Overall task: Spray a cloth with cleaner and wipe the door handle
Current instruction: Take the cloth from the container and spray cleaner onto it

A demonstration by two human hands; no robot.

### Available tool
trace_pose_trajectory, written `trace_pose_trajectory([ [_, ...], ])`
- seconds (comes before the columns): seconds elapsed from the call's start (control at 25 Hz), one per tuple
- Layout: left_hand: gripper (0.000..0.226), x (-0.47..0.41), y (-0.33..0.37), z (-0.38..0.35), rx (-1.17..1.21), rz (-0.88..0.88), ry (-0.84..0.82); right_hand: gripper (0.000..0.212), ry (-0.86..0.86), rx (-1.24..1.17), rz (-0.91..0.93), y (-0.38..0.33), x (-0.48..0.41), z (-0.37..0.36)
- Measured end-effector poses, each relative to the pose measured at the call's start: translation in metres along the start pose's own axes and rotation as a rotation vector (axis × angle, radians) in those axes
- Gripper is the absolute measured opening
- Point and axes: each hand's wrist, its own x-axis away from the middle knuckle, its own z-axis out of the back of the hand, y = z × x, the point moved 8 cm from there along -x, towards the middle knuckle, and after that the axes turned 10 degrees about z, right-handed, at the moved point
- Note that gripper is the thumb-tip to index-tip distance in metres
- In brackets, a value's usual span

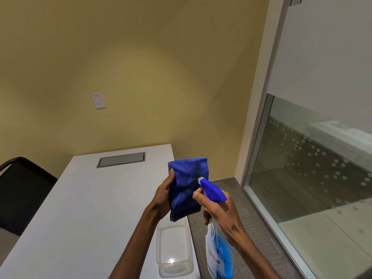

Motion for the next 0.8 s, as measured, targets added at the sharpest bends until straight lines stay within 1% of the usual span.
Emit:
trace_pose_trajectory([
  [0.12,0.063,0.001,-0.001,-0.002,-0.014,-0.004,-0.007,0.036,0.03,0.015,0.009,-0.006,0.003,0.003],
  [0.24,0.054,0.003,0.0,-0.003,-0.009,-0.016,-0.023,0.054,0.076,0.072,0.008,-0.008,0.007,0.007],
  [0.32,0.053,0.004,0.001,-0.002,-0.013,-0.023,-0.017,0.061,0.09,0.076,-0.013,-0.006,0.009,0.009],
  [0.4,0.056,0.004,0.002,-0.001,-0.035,-0.026,0.002,0.053,0.063,0.024,-0.033,-0.005,0.01,0.009],
  [0.48,0.057,0.004,0.002,-0.001,-0.051,-0.027,0.005,0.038,0.029,-0.045,-0.064,-0.004,0.011,0.007],
  [0.52,0.058,0.005,0.002,-0.001,-0.058,-0.025,0.003,0.033,0.018,-0.061,-0.069,-0.004,0.011,0.006],
  [0.64,0.06,0.006,0.001,-0.003,-0.057,-0.016,-0.013,0.035,0.031,-0.048,-0.06,-0.006,0.012,0.005],
  [0.76,0.057,0.007,-0.001,-0.003,-0.027,-0.018,-0.03,0.044,0.084,-0.02,-0.058,-0.004,0.016,0.007],
  [0.8,0.057,0.007,0.0,-0.002,-0.018,-0.021,-0.029,0.044,0.104,-0.021,-0.065,-0.003,0.017,0.009],
])
